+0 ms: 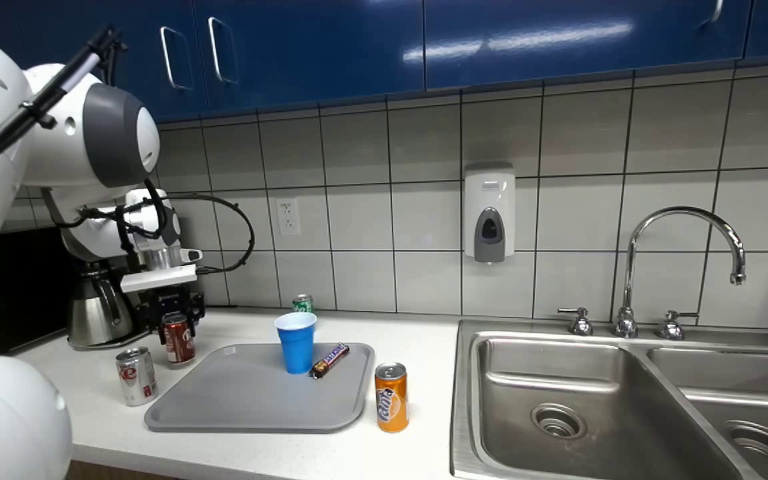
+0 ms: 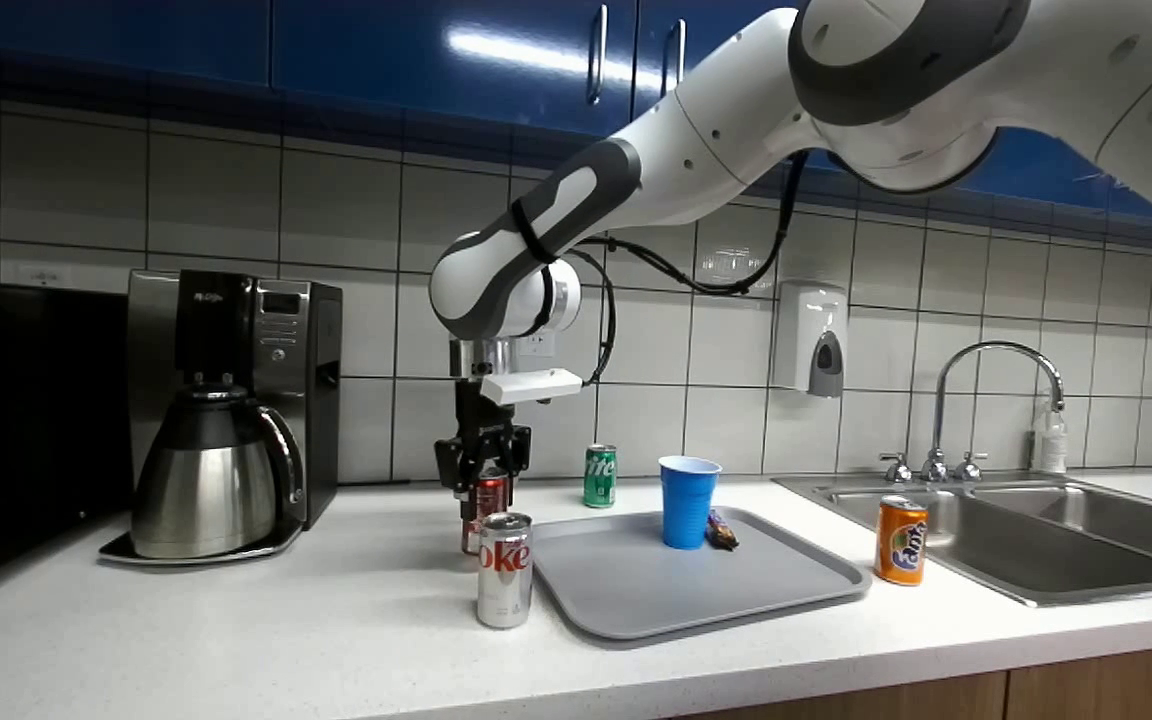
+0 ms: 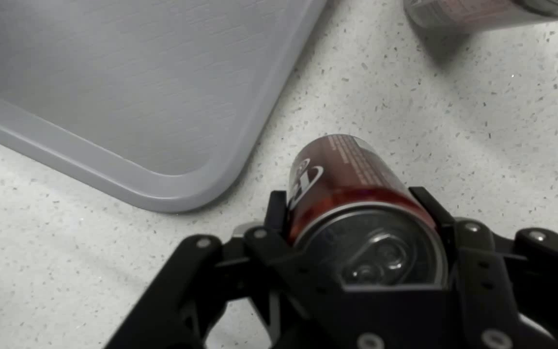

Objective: Take the cans off of the tray

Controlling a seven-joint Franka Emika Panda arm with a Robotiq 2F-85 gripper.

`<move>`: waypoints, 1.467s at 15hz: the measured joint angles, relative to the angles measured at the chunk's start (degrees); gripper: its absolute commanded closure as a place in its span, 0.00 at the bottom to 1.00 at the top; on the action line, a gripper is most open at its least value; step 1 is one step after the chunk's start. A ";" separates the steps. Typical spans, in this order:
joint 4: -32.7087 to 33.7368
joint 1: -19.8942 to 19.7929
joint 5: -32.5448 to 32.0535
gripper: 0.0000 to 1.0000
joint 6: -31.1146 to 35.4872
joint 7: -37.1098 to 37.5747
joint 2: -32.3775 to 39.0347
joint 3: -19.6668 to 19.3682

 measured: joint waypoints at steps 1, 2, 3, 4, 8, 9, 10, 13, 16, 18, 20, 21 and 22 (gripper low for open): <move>0.14 0.01 -0.10 0.61 -0.13 -0.02 0.23 0.00; 0.27 0.01 -0.16 0.61 -0.31 -0.03 0.46 -0.02; 0.35 0.01 -0.19 0.61 -0.41 -0.04 0.67 -0.04; 0.43 0.01 -0.20 0.61 -0.49 -0.04 0.86 -0.05; 0.97 0.01 -0.31 0.10 -0.77 -0.10 1.53 -0.09; 1.08 0.01 -0.31 0.04 -1.03 -0.14 1.63 -0.08; 1.20 0.02 -0.31 0.01 -1.40 -0.26 1.63 -0.08; 2.02 0.02 -0.31 0.00 -2.43 -0.89 1.60 -0.04; 2.58 0.01 -0.30 0.00 -2.58 -1.54 1.12 -0.01; 2.59 -0.03 -0.29 0.00 -2.58 -1.76 0.11 -0.01; 2.47 -0.15 -0.28 0.00 -2.57 -1.78 -1.16 -0.04; 2.27 -0.24 -0.28 0.00 -2.52 -1.78 -1.86 -0.08; 1.95 -0.41 -0.26 0.00 -2.48 -1.78 -2.66 -0.08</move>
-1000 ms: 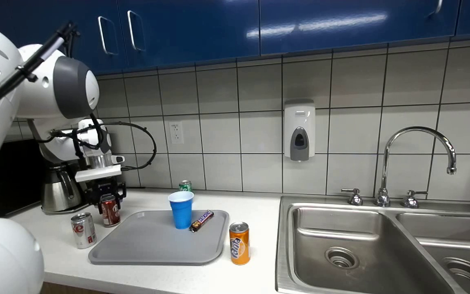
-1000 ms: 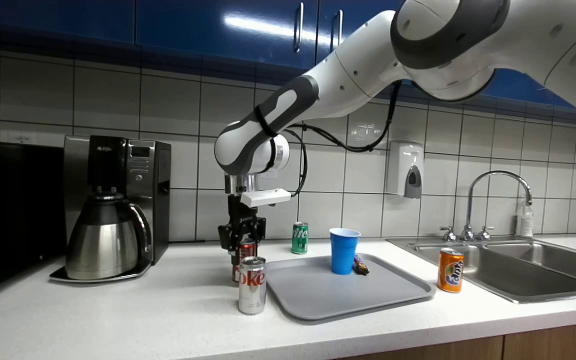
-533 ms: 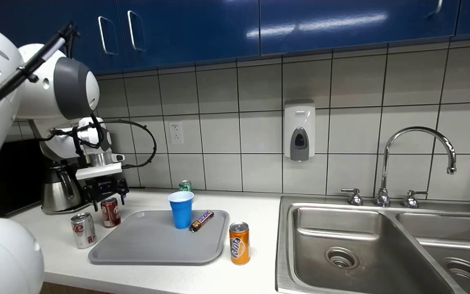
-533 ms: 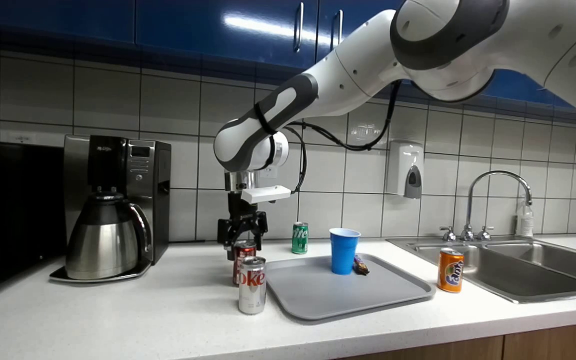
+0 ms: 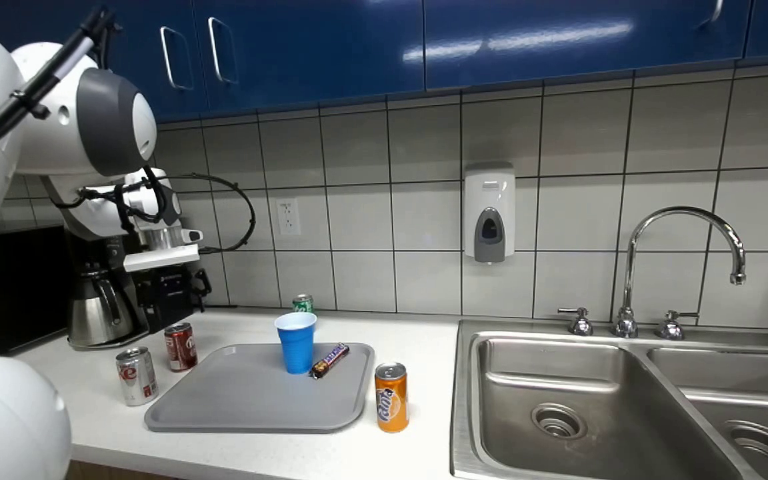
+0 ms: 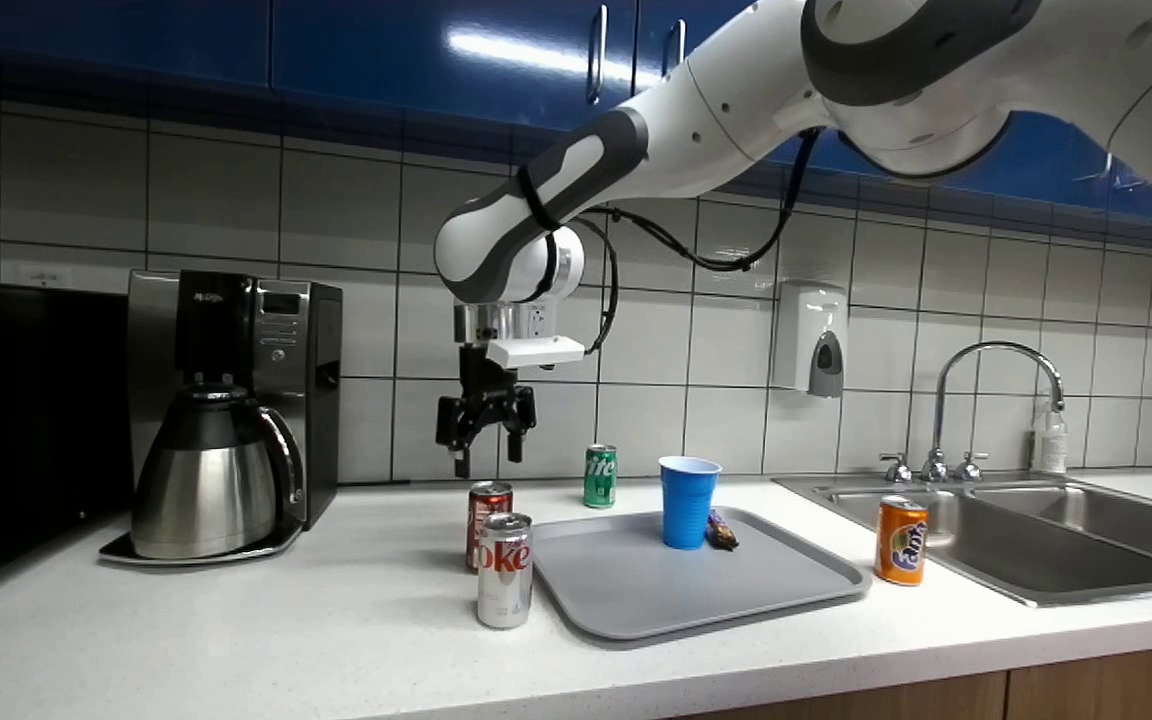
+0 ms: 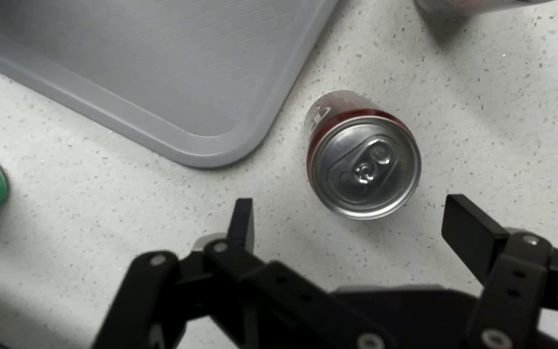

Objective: Take the cans off of the tray

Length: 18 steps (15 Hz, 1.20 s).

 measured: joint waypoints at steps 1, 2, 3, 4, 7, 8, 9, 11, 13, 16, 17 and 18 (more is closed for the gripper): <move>-0.48 -0.21 0.02 0.00 0.03 0.00 -0.82 0.00; -1.16 -0.45 0.02 0.00 0.10 0.00 -1.78 0.00; -1.95 -0.70 0.03 0.00 0.20 0.00 -2.71 0.00; -3.01 -1.00 0.05 0.00 0.36 0.00 -3.75 0.00; -6.78 -1.95 0.06 0.00 1.01 0.00 -6.87 0.00; -8.28 -2.36 0.16 0.00 1.35 0.00 -8.00 0.01; -9.98 -2.83 0.29 0.00 1.80 0.00 -9.25 0.00; -13.68 -3.85 0.48 0.00 2.96 0.00 -11.79 0.01; -17.80 -4.92 0.67 0.00 3.99 0.00 -14.43 0.00; -24.66 -6.35 0.74 0.00 5.75 0.22 -18.40 -0.03; -26.96 -6.79 0.81 0.00 6.16 0.45 -19.72 -0.04; -29.20 -7.21 0.89 0.00 6.57 0.72 -21.00 -0.06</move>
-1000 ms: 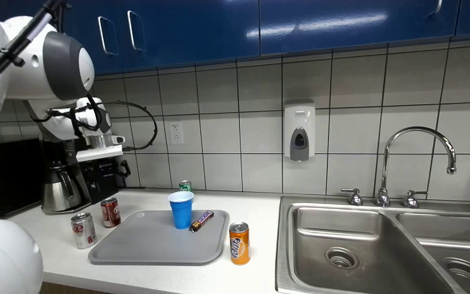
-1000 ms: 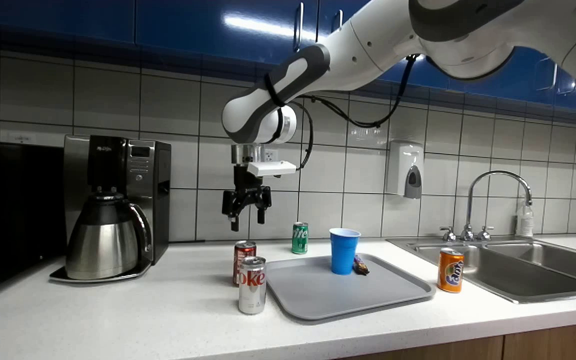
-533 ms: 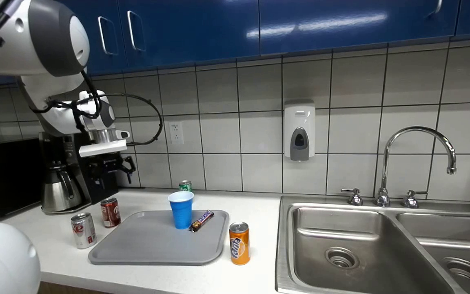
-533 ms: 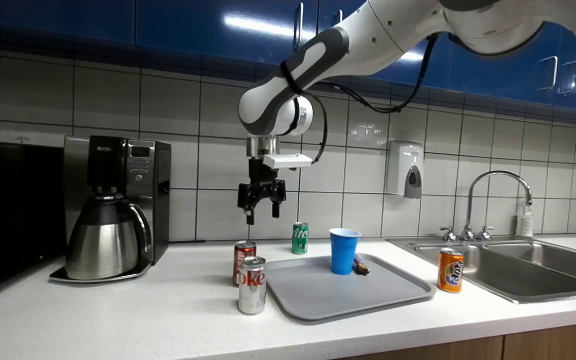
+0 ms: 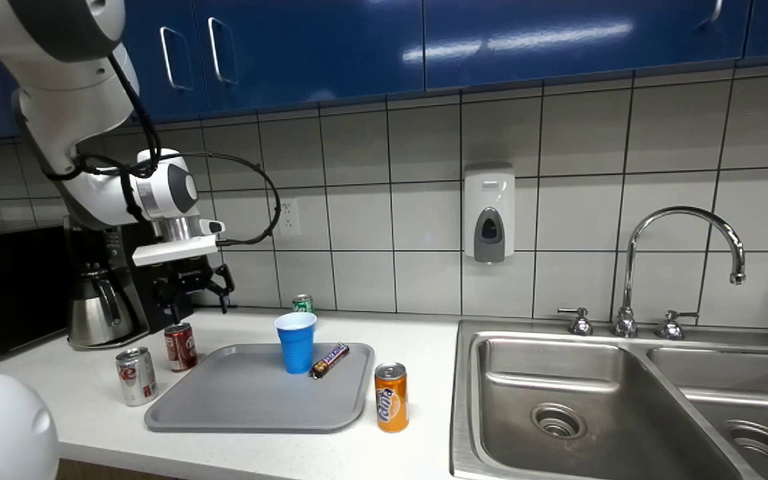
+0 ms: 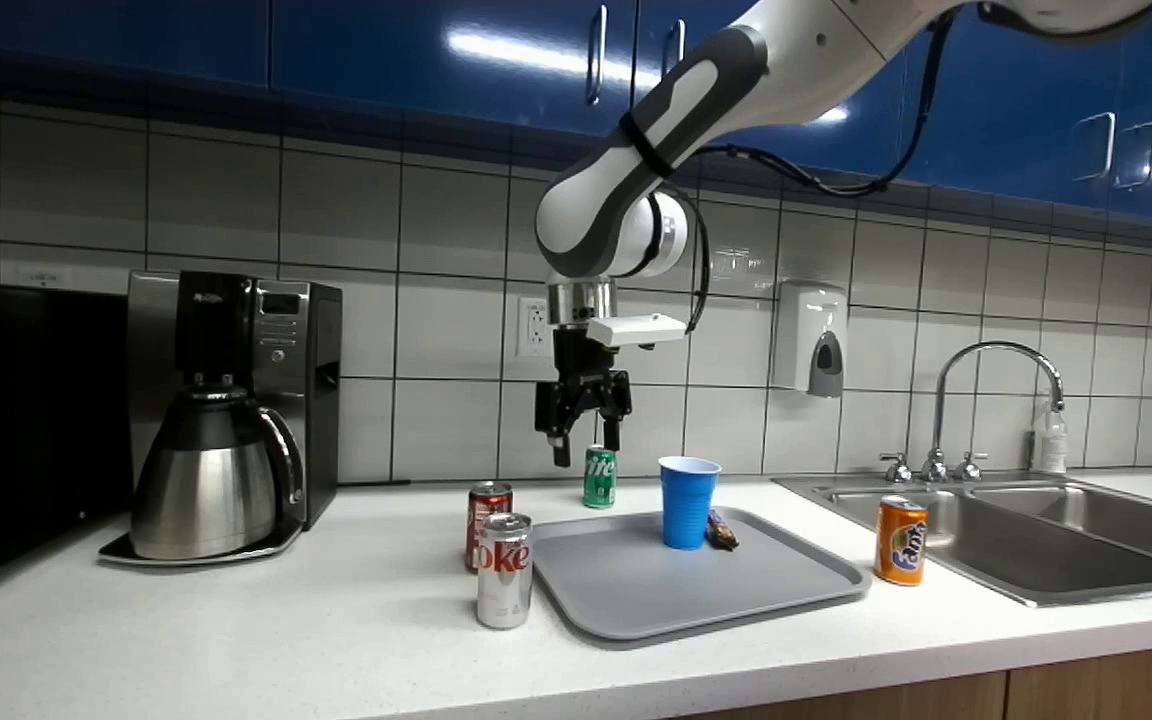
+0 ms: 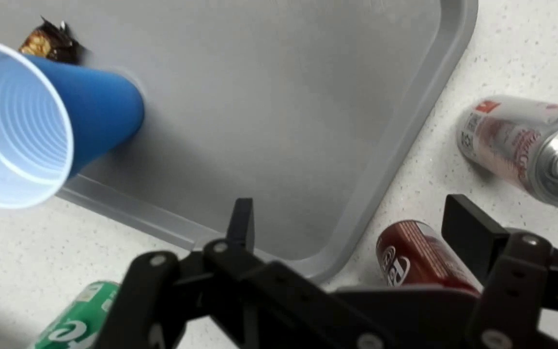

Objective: Take the cans off of the tray

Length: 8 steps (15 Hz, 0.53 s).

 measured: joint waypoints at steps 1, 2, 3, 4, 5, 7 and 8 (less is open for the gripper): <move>-2.07 -0.40 0.08 0.00 0.37 0.29 -1.23 -0.03; -4.20 -0.82 0.23 0.00 0.67 0.71 -2.57 -0.05; -6.13 -1.19 0.41 0.00 0.87 1.13 -3.84 -0.07; -8.01 -1.53 0.75 0.00 1.06 1.54 -5.15 -0.09; -9.79 -1.86 1.27 0.00 1.25 1.91 -6.50 -0.10; -12.86 -2.49 2.24 0.00 1.60 2.55 -9.12 -0.15; -14.32 -2.84 2.53 0.00 1.84 2.87 -10.44 -0.19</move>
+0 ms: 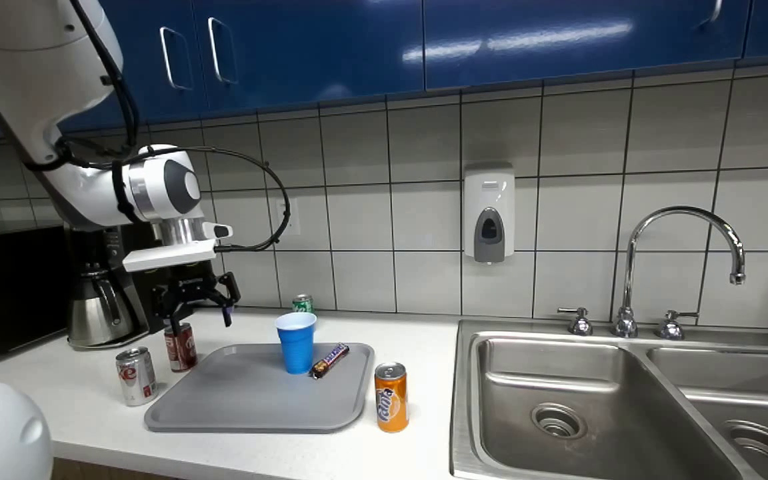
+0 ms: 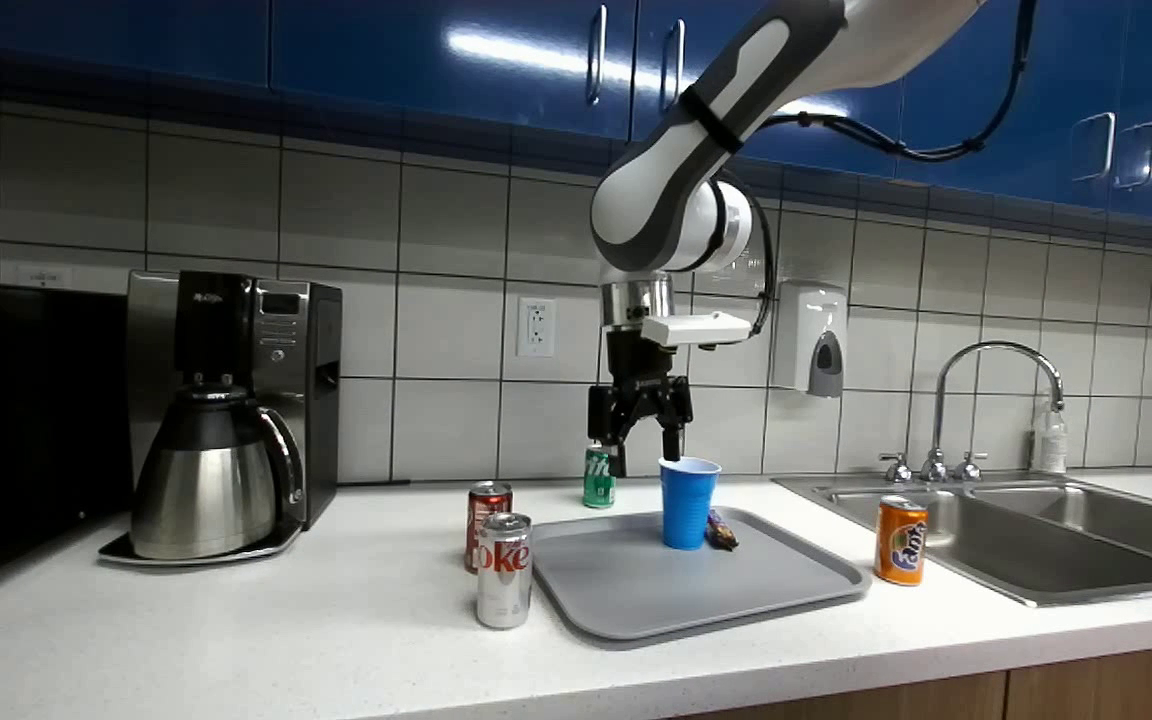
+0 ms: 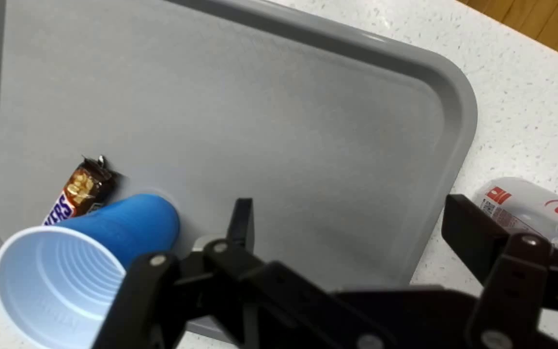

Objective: Take the cans off of the tray

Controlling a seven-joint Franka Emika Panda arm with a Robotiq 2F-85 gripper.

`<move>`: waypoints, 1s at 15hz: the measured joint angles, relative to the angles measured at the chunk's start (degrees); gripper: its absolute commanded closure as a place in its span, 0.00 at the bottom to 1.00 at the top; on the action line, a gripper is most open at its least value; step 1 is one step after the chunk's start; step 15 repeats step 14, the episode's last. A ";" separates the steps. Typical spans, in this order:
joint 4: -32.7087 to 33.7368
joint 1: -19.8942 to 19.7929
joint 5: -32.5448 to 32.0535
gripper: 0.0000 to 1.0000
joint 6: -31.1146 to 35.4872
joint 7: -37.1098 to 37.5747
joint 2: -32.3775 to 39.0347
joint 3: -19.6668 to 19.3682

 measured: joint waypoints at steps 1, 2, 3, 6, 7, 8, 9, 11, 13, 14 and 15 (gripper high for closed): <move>-1.52 -0.34 0.06 0.00 0.55 0.47 -1.36 -0.11; -2.96 -0.68 0.06 0.00 1.35 0.97 -2.57 -0.21; -4.48 -1.00 0.06 0.00 2.26 1.35 -3.77 -0.36; -8.84 -1.82 0.05 0.00 5.33 1.97 -6.78 -0.99; -9.99 -2.09 0.05 0.00 5.90 2.03 -7.58 -1.12; -11.07 -2.31 0.06 0.00 6.26 2.04 -8.37 -1.24; -11.93 -2.49 0.10 0.00 6.38 2.04 -9.08 -1.31; -13.07 -2.70 0.21 0.00 6.45 2.04 -10.20 -1.37; -13.43 -2.71 0.27 0.00 6.50 2.04 -10.63 -1.36; -13.50 -2.71 0.29 0.00 6.52 2.04 -10.70 -1.37; -13.50 -2.71 0.29 0.00 6.52 2.04 -10.70 -1.37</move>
